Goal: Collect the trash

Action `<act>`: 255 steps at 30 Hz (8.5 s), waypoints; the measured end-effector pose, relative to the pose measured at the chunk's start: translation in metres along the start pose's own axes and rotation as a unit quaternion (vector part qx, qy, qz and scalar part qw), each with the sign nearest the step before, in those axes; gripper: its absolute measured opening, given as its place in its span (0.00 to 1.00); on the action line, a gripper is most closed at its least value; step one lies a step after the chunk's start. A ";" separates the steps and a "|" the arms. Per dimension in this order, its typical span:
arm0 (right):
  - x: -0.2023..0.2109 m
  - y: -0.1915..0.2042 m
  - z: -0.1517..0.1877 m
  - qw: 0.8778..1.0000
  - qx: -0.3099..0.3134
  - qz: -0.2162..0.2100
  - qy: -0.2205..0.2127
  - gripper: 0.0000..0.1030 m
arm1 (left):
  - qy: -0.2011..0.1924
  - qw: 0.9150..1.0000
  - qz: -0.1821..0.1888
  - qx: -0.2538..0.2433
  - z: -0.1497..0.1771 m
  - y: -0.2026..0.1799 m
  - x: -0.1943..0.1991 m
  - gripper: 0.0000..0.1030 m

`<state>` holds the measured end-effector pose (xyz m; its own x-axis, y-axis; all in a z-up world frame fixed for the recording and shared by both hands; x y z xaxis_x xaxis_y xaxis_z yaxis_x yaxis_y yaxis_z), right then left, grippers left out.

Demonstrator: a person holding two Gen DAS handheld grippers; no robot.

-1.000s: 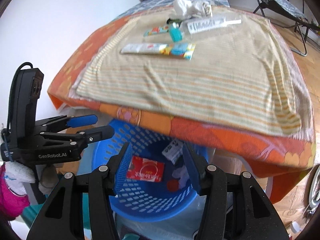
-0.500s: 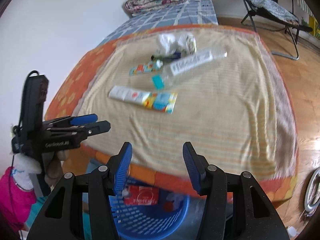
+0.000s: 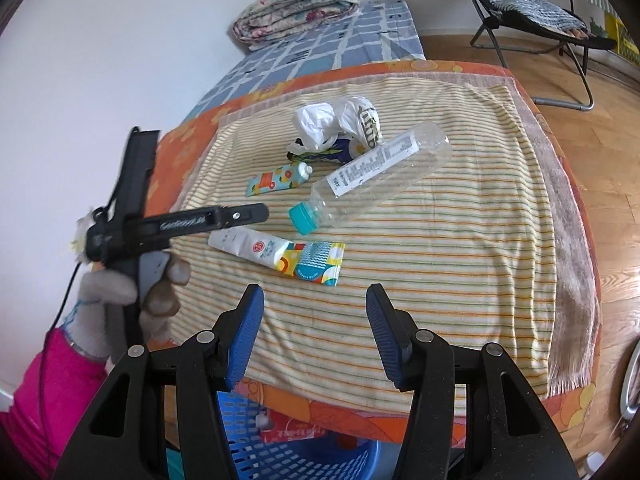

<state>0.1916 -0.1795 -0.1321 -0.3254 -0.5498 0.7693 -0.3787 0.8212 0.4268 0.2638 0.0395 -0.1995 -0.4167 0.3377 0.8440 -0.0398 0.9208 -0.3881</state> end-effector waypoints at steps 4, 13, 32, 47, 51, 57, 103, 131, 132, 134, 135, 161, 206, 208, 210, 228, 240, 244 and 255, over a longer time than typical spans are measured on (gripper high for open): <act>-0.001 -0.004 -0.005 1.000 -0.005 0.006 -0.004 0.51 | 0.016 1.000 -0.003 -0.003 -0.002 0.006 -0.014 0.69; -0.010 -0.022 -0.020 0.999 -0.027 0.024 -0.010 0.51 | 0.051 0.998 0.015 -0.042 0.024 -0.008 -0.003 0.69; -0.070 -0.053 -0.062 0.974 -0.226 -0.030 0.013 0.51 | 0.066 0.961 -0.063 -0.259 0.087 -0.067 0.017 0.72; -0.092 -0.073 -0.075 0.963 -0.268 -0.007 0.009 0.52 | 0.066 0.937 -0.128 -0.319 0.102 -0.065 -0.012 0.74; -0.109 -0.075 -0.081 0.958 -0.287 0.000 0.015 0.53 | 0.067 0.945 -0.113 -0.298 0.095 -0.057 -0.011 0.74; -0.126 -0.080 -0.091 0.953 -0.303 0.013 0.009 0.60 | 0.064 0.944 -0.112 -0.304 0.093 -0.061 -0.015 0.74; -0.011 -0.086 -0.081 0.985 -0.130 0.050 -0.103 0.57 | 0.063 0.974 -0.035 -0.214 0.088 -0.095 -0.006 0.06; 0.073 0.013 0.024 0.992 0.065 -0.002 -0.105 0.57 | -0.068 0.981 -0.078 -0.164 0.173 -0.110 0.099 0.06; 0.072 0.016 0.030 0.993 0.068 -0.008 -0.098 0.57 | -0.072 0.981 -0.079 -0.160 0.176 -0.110 0.099 0.06; 0.071 0.022 0.043 0.993 0.076 -0.014 -0.087 0.57 | -0.079 0.983 -0.080 -0.148 0.183 -0.109 0.100 0.06; 0.071 0.025 0.050 0.993 0.080 -0.016 -0.083 0.57 | -0.082 0.983 -0.080 -0.141 0.186 -0.107 0.101 0.06; 0.016 0.037 0.161 0.988 0.147 -0.011 0.045 0.57 | -0.146 0.980 -0.117 -0.069 0.248 -0.087 0.079 0.06; 0.001 0.014 0.146 0.994 0.077 0.006 0.072 0.60 | -0.106 0.989 -0.106 0.008 0.249 -0.052 0.066 0.66; 0.004 0.014 0.139 0.995 0.071 -0.002 0.064 0.60 | -0.106 0.989 -0.104 0.011 0.244 -0.051 0.068 0.66; 0.007 0.014 0.132 0.996 0.069 -0.004 0.058 0.60 | -0.110 0.988 -0.103 0.013 0.239 -0.050 0.072 0.66; 0.020 0.024 0.047 0.992 0.124 -0.008 -0.013 0.60 | -0.130 0.987 -0.087 -0.032 0.138 -0.052 0.098 0.66; 0.004 0.008 -0.047 0.995 0.088 -0.011 -0.052 0.60 | -0.123 0.991 -0.041 -0.033 0.052 -0.036 0.082 0.66; -0.009 0.000 -0.073 0.996 0.066 -0.015 -0.056 0.60 | -0.119 0.992 -0.031 -0.031 0.020 -0.029 0.070 0.66; -0.066 0.003 -0.107 0.998 0.053 -0.038 -0.020 0.60 | -0.095 0.995 -0.011 0.018 -0.042 0.010 0.025 0.66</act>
<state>0.3047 -0.1243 -0.1312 -0.3264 -0.6169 0.7162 -0.4928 0.7576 0.4280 0.2915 0.0654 -0.1671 -0.5795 0.2714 0.7685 -0.0814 0.9190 -0.3859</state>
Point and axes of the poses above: each gripper's, at about its wrist camera, not at the fingertips, and x roughly against the way its jaws point, y to its left, z to its underside, the point moved 5 cm from there along -x, roughly the way its jaws point, and after that the axes turned 2 degrees about -x, right-handed, at the moved point
